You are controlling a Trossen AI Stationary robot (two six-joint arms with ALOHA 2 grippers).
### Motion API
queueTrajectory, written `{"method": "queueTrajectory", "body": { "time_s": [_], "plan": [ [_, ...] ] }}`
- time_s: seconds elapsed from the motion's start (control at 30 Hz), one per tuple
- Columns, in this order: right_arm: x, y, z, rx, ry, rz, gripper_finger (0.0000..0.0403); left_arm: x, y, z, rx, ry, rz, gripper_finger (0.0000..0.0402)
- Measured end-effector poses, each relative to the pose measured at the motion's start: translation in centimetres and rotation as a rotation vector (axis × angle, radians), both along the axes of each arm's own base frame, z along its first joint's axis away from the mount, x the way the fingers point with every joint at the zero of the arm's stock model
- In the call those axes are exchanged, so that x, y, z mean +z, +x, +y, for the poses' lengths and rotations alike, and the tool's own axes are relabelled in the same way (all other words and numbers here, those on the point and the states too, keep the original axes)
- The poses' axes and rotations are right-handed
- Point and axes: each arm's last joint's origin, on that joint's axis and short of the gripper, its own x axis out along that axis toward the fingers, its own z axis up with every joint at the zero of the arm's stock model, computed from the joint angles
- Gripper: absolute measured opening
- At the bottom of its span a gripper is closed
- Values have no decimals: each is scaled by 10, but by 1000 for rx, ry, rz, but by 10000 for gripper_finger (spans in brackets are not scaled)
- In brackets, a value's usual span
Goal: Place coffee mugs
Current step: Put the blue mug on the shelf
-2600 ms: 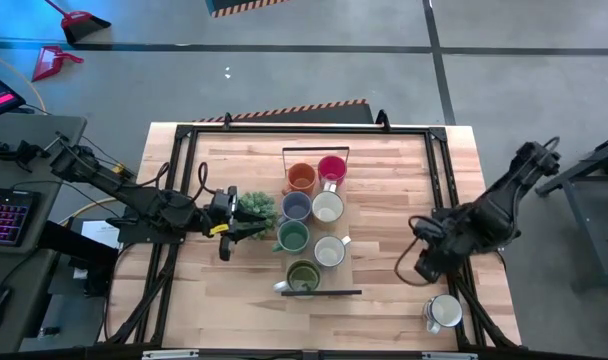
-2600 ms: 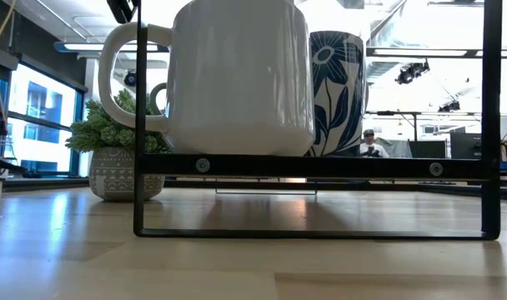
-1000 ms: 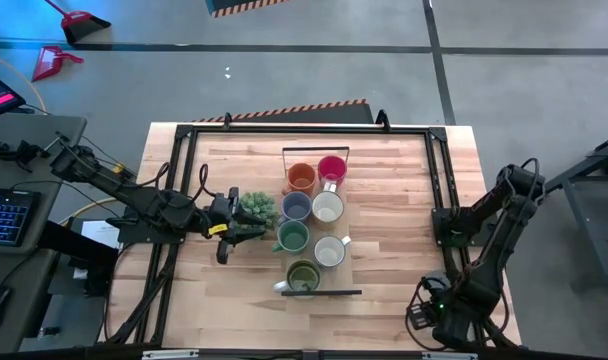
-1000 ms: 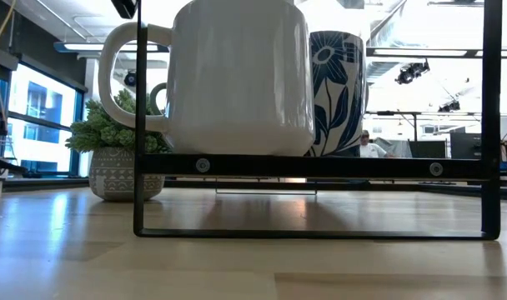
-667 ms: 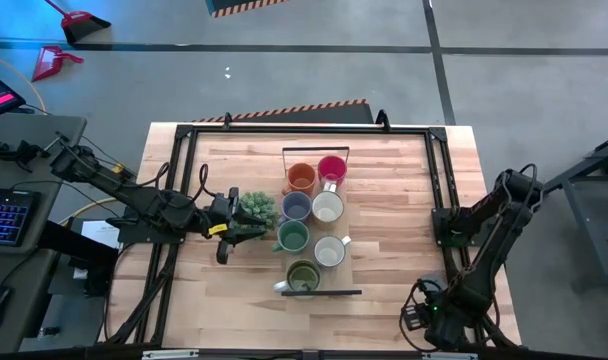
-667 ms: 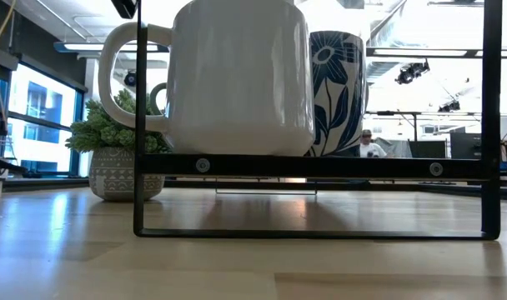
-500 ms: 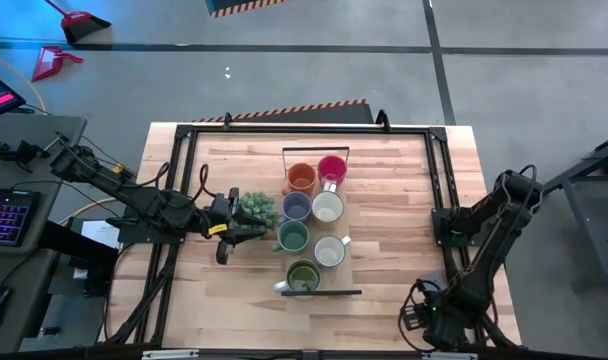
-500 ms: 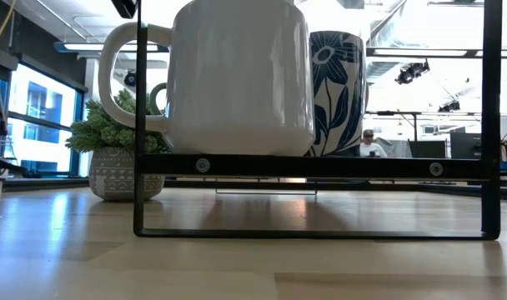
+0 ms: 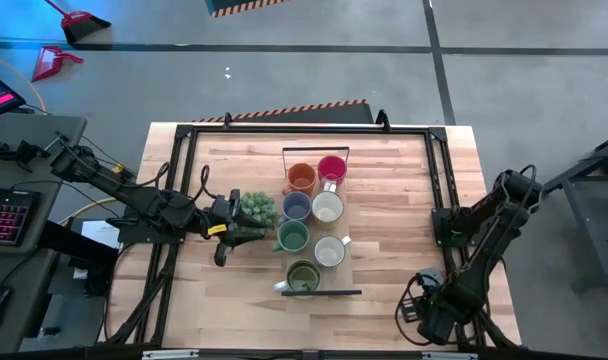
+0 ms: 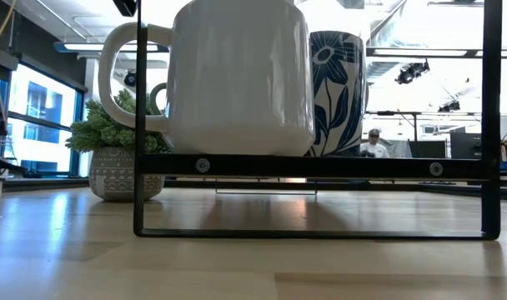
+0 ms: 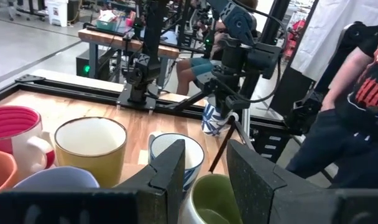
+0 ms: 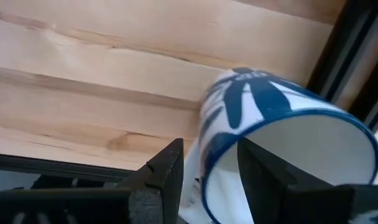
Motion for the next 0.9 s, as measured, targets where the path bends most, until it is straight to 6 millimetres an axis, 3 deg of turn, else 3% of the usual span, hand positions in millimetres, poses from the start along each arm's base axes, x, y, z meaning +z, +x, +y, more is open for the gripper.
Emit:
{"method": "queueTrajectory", "body": {
  "time_s": [0.63, 0.9],
  "plan": [
    [-20, 5, 10, 12, -38, 42, 126, 3, 0, -1, -9, -31, -26, 106],
    [-20, 0, 12, 29, -41, 43, 60, 3, 0, -1, -9, -31, -26, 106]
  ]
}}
